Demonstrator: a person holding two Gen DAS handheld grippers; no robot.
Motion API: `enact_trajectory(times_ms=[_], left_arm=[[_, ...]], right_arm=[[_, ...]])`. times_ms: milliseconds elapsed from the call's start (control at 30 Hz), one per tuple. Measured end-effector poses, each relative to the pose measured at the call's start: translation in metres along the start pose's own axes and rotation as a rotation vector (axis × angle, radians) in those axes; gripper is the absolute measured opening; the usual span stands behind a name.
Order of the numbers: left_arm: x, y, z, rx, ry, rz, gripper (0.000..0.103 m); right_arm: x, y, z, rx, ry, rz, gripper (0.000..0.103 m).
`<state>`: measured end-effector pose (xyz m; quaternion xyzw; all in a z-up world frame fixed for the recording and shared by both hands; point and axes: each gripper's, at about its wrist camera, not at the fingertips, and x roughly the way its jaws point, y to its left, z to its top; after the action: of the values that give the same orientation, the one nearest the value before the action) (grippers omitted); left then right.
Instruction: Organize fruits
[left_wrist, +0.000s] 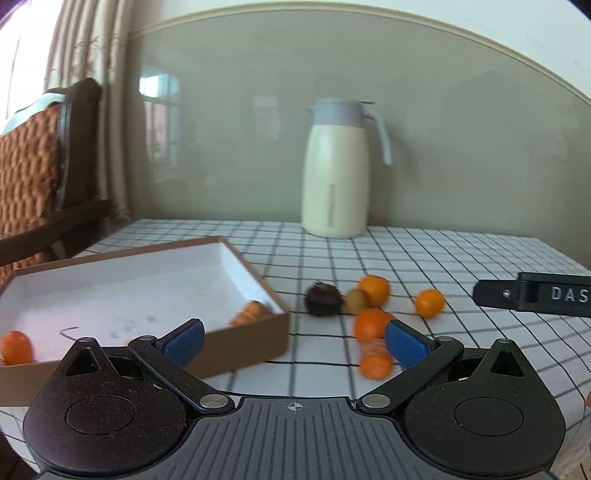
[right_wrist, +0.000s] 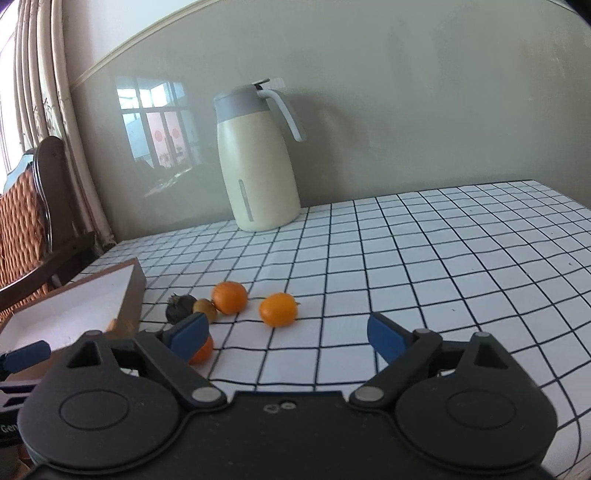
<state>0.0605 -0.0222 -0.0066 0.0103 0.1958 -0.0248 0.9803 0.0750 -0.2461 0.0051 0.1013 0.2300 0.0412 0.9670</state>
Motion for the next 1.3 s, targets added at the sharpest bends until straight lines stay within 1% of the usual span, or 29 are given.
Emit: enact_trajectory(times_ms=[167, 300, 400, 433, 467, 500, 567, 700, 833, 933, 1000, 1067, 1200, 1233, 1300], left_arm=[[0.005, -0.015, -0.002, 0.003, 0.020, -0.032, 0.103], [0.008, -0.024, -0.005, 0.011, 0.031, -0.032, 0.103], [0.010, -0.028, -0.007, 0.020, 0.041, -0.028, 0.103], [0.012, -0.029, -0.007, 0.023, 0.044, -0.027, 0.101], [0.013, -0.030, -0.007, 0.026, 0.048, -0.026, 0.094], [0.015, -0.030, -0.007, 0.031, 0.056, -0.027, 0.090], [0.019, -0.031, -0.008, 0.028, 0.075, -0.028, 0.089], [0.023, -0.030, -0.009, 0.022, 0.081, -0.018, 0.088], [0.025, -0.031, -0.010, 0.024, 0.090, -0.023, 0.083], [0.025, -0.033, -0.011, 0.028, 0.092, -0.026, 0.082], [0.025, -0.034, -0.011, 0.030, 0.093, -0.028, 0.079], [0.026, -0.034, -0.011, 0.033, 0.100, -0.032, 0.068], [0.028, -0.035, -0.012, 0.032, 0.111, -0.039, 0.064], [0.029, -0.036, -0.012, 0.033, 0.112, -0.041, 0.059], [0.030, -0.037, -0.013, 0.031, 0.116, -0.050, 0.057]], right_arm=[[-0.003, -0.009, -0.002, 0.011, -0.002, -0.009, 0.086], [-0.004, -0.011, -0.002, -0.004, -0.003, -0.006, 0.079], [-0.003, -0.011, -0.003, -0.009, 0.000, -0.001, 0.079], [-0.003, -0.010, -0.003, -0.010, 0.002, 0.000, 0.079], [-0.003, -0.010, -0.003, -0.010, 0.003, 0.002, 0.079], [-0.003, -0.010, -0.003, -0.009, 0.003, 0.002, 0.079], [-0.002, -0.010, -0.002, -0.009, 0.003, 0.003, 0.079], [0.000, -0.009, -0.002, -0.006, 0.007, 0.005, 0.079], [0.000, -0.010, -0.002, -0.003, 0.010, 0.007, 0.079], [0.001, -0.010, -0.002, -0.001, 0.010, 0.008, 0.079], [0.001, -0.010, -0.002, -0.002, 0.011, 0.008, 0.079], [0.001, -0.010, -0.002, -0.003, 0.012, 0.009, 0.079], [0.004, -0.008, -0.001, -0.005, 0.012, 0.013, 0.079], [0.004, -0.008, -0.001, -0.006, 0.013, 0.014, 0.078], [0.005, -0.007, -0.001, -0.008, 0.014, 0.016, 0.078]])
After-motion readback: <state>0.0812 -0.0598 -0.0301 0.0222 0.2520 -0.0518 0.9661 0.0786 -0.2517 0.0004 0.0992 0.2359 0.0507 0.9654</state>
